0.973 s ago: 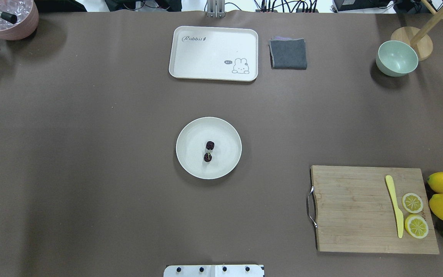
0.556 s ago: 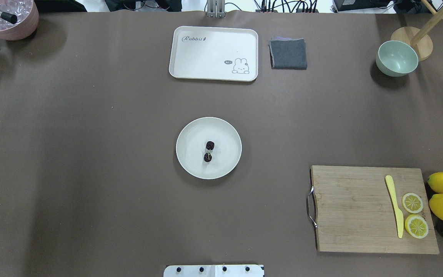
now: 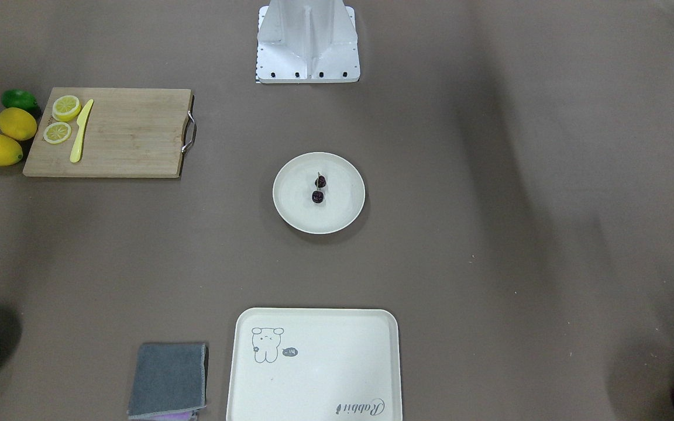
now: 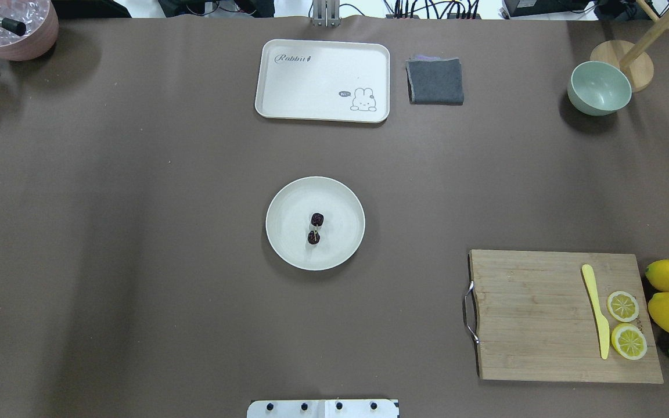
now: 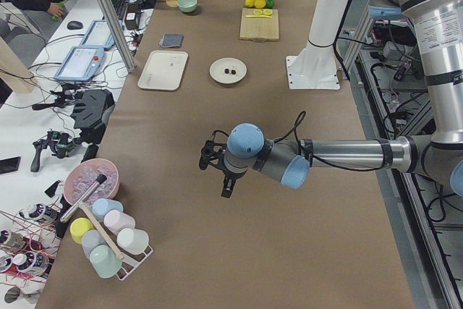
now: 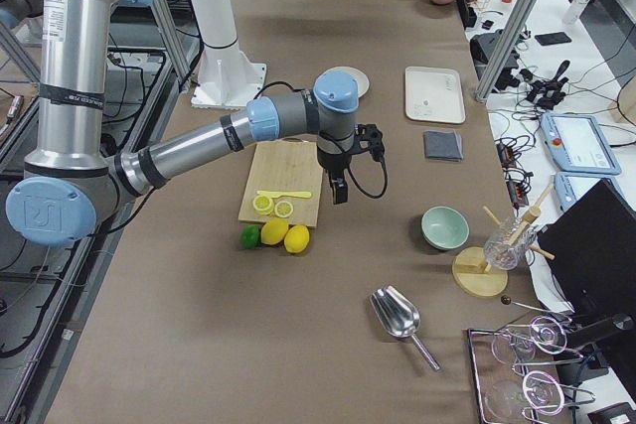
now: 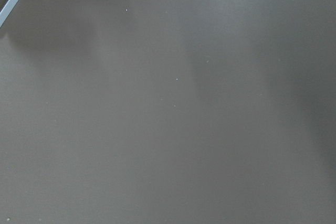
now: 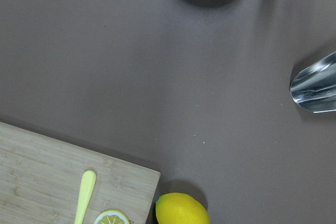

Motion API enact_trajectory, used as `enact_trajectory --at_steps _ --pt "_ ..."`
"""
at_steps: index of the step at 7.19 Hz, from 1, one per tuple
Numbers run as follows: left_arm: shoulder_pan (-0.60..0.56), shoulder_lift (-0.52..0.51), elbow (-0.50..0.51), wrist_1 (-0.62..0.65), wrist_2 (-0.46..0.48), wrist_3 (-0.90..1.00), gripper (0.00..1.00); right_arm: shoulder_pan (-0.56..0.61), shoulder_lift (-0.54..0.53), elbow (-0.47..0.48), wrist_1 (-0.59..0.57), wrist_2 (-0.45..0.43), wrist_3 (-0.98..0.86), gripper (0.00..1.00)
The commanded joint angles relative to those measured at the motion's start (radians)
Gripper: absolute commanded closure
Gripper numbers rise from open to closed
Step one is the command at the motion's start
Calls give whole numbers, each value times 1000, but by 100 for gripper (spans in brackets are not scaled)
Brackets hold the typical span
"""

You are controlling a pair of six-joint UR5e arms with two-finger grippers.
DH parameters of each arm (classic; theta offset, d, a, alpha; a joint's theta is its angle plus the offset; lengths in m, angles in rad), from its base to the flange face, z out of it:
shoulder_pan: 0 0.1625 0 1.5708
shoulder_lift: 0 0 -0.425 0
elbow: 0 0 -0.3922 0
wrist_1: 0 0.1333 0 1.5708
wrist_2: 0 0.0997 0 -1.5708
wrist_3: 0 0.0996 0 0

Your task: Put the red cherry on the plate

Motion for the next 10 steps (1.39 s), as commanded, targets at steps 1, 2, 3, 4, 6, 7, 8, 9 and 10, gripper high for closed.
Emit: enact_trajectory --at_steps 1,2,3,4,6,7,8,9,10 --pt "-10 73 -44 -30 -4 -16 1 2 -2 5 2 -25 -11 0" --pt "-16 106 -28 -81 -4 -20 1 2 -8 -10 2 -39 -65 0" --pt "-20 88 47 -80 2 -9 1 23 -5 -82 4 -31 -143 0" --pt "-45 63 123 -77 16 26 1 51 6 -140 5 -34 -179 0" --pt "-62 -41 228 -19 22 111 1 92 46 -162 -9 -27 -210 0" --pt "-65 -61 228 -2 14 112 1 98 55 -168 -9 -22 -218 0" --pt "-63 -66 224 -2 10 115 1 112 76 -202 -9 -11 -283 0" --pt "-65 -80 218 3 -1 132 1 134 119 -264 -9 5 -314 0" --pt "-67 -95 212 36 -25 131 1 138 121 -269 -9 4 -318 0"
